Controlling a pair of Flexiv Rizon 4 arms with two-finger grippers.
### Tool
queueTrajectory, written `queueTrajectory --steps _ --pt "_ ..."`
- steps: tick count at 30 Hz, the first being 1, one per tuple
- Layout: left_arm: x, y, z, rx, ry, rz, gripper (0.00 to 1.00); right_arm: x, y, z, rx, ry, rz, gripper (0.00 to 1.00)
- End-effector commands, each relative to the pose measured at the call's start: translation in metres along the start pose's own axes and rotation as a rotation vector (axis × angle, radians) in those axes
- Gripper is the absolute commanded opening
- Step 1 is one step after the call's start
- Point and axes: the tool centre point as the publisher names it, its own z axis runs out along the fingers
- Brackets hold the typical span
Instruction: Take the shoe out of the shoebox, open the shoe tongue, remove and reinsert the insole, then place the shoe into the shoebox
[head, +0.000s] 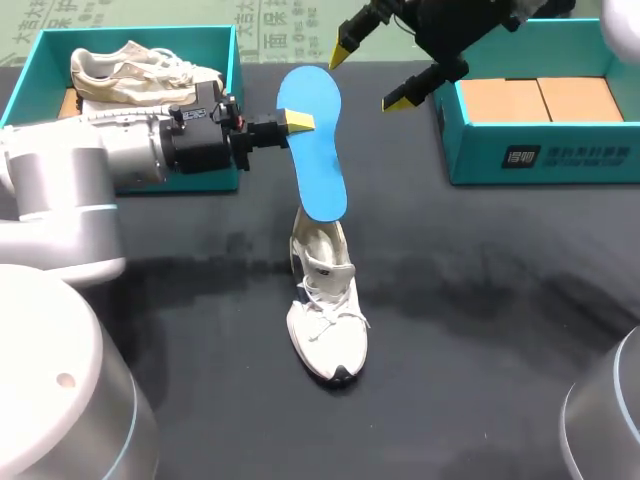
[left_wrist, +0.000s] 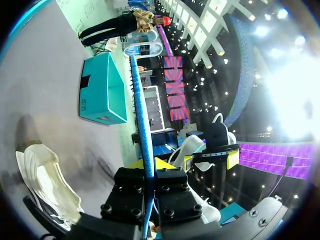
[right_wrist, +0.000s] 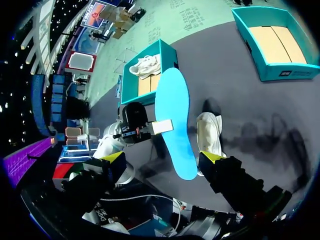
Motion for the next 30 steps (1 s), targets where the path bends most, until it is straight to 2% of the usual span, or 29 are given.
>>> queueTrajectory --steps 1,8,12,25,30 --pt "0.0 0.0 0.0 -0.001 -0.002 0.0 0.0 -0.009 0.001 0.006 0.017 0.322 0.008 1.0" --pt "0.0 0.0 0.0 -0.001 -0.002 0.0 0.0 -0.02 0.001 0.014 0.015 0.39 0.027 1.0" --pt "0.0 0.0 0.0 -0.001 -0.002 0.0 0.0 -0.027 0.002 0.02 0.017 0.482 0.022 1.0" --pt "0.0 0.0 0.0 -0.001 -0.002 0.0 0.0 -0.043 -0.002 0.027 0.003 0.597 0.03 1.0" --pt "0.0 0.0 0.0 -0.001 -0.002 0.0 0.0 -0.043 -0.003 0.028 0.005 0.594 0.036 1.0"
